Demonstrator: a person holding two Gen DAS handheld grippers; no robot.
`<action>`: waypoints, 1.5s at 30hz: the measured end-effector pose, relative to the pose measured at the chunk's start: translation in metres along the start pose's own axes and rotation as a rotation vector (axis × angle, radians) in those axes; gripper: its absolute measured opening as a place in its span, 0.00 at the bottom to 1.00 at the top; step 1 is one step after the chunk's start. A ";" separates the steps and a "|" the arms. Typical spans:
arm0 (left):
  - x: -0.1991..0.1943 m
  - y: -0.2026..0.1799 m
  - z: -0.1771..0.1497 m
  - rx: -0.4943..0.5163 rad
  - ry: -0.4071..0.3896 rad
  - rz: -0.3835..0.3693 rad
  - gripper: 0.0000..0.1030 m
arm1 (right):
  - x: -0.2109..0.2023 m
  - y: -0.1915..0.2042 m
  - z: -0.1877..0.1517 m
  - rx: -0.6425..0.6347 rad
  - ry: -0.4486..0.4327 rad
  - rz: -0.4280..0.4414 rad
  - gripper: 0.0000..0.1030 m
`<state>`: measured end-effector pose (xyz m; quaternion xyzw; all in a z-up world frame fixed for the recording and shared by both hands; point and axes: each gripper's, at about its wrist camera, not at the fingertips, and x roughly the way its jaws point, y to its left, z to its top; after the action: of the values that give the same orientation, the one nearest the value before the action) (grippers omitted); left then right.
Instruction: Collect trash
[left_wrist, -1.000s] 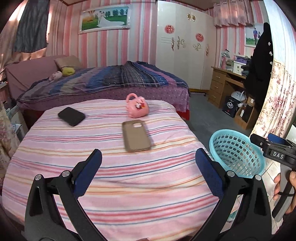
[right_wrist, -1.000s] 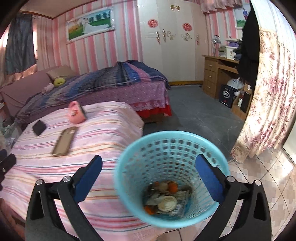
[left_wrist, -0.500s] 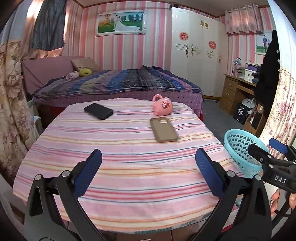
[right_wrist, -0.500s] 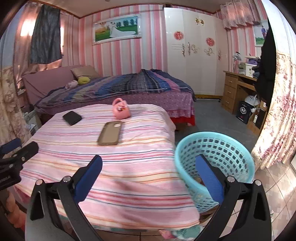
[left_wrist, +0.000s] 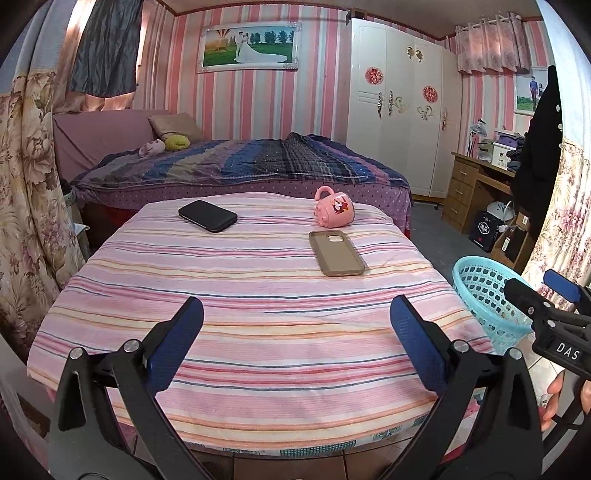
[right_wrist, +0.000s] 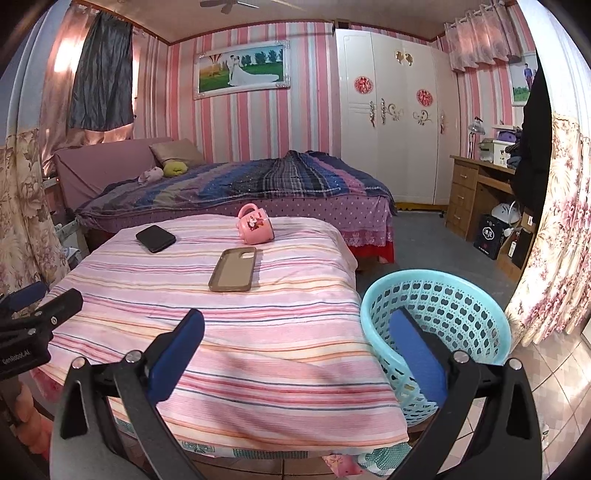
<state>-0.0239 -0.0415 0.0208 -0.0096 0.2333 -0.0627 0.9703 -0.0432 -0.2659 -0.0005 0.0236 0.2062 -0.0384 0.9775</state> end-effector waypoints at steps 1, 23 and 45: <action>-0.001 0.001 0.000 0.000 -0.002 -0.002 0.95 | 0.000 0.000 0.000 -0.001 -0.001 0.000 0.95; -0.008 0.012 0.000 -0.004 -0.026 0.018 0.95 | -0.008 0.013 0.000 -0.042 -0.031 0.001 0.95; -0.010 0.014 0.001 0.003 -0.032 0.022 0.95 | -0.011 0.009 0.005 -0.033 -0.043 -0.006 0.95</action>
<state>-0.0304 -0.0264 0.0254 -0.0065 0.2177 -0.0523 0.9746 -0.0510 -0.2569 0.0085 0.0059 0.1856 -0.0386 0.9818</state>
